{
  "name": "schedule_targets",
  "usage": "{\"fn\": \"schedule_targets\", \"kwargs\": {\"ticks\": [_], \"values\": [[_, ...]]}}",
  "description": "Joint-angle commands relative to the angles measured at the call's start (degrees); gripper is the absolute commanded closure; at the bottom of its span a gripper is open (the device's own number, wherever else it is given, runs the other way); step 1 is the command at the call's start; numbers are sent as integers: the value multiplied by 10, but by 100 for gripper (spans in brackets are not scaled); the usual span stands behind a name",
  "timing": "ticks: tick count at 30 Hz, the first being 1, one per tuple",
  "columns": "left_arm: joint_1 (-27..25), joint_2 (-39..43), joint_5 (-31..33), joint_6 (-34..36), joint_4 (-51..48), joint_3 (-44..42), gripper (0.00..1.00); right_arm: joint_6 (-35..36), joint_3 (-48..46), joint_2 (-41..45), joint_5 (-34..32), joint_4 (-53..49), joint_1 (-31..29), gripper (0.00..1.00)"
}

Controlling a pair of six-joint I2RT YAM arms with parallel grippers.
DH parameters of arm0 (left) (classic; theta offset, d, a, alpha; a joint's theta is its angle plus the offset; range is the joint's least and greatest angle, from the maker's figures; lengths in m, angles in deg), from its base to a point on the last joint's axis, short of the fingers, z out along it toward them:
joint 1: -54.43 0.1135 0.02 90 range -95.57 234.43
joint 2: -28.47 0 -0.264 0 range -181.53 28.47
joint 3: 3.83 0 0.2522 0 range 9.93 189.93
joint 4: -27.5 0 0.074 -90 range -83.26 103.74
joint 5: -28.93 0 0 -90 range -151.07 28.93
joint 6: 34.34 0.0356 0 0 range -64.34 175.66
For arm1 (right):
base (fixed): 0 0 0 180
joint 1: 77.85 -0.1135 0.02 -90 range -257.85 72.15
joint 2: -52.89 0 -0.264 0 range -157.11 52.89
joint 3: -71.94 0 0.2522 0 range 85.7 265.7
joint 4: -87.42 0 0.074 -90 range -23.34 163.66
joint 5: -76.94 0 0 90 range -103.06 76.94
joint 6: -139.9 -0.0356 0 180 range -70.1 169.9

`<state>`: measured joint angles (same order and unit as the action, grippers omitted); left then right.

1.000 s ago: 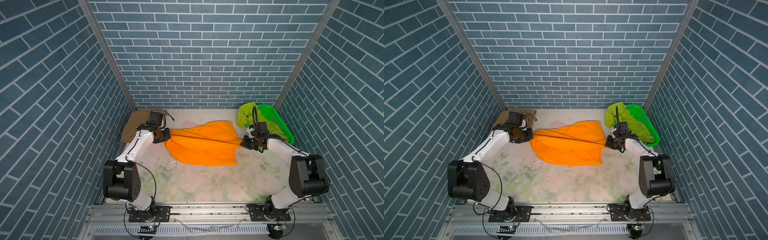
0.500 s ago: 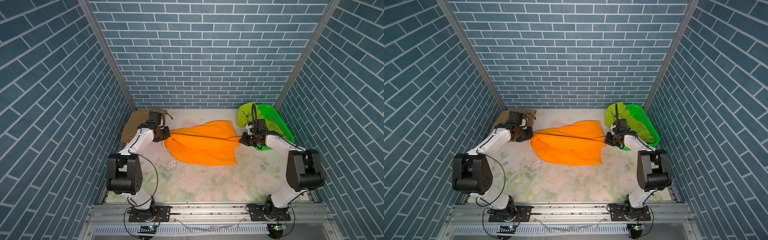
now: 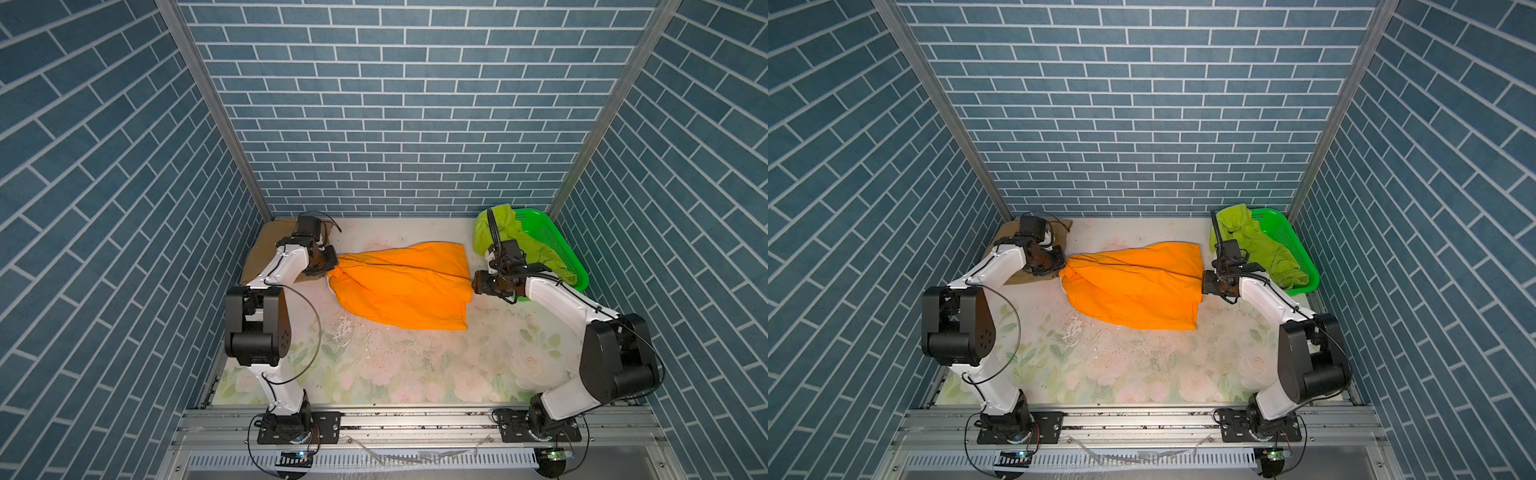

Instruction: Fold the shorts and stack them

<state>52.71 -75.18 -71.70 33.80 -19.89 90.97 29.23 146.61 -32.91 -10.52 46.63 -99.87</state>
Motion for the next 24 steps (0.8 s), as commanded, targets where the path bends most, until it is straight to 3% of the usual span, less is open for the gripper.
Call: {"fn": "schedule_targets", "kwargs": {"ticks": [1, 2, 6, 9, 11, 15, 17, 21, 24], "values": [[1, -12, -12, 6, -16, 20, 67, 15, -2, 33, -46, 5, -86, 7], [1, -14, -15, 3, -16, 21, 61, 13, -5, 32, -45, 18, -113, 2], [10, 6, -47, -17, 0, 6, 42, 16, -1, 1, -30, 94, -210, 1], [34, 37, -103, -53, 41, -21, 1, 42, 43, -67, -32, 127, -276, 1], [50, 56, -137, -71, 52, -27, 0, 62, 96, -128, -37, 134, -310, 1], [68, 115, -147, -78, 48, -48, 0, 88, 199, -241, -61, 136, -365, 1], [94, 158, -157, -96, 68, -89, 0, 94, 258, -299, -79, 131, -385, 1], [179, 235, -234, -166, 157, -203, 0, 107, 351, -390, -123, 109, -412, 1], [210, 275, -261, -171, 166, -249, 0, 119, 418, -451, -166, 86, -426, 1]]}}
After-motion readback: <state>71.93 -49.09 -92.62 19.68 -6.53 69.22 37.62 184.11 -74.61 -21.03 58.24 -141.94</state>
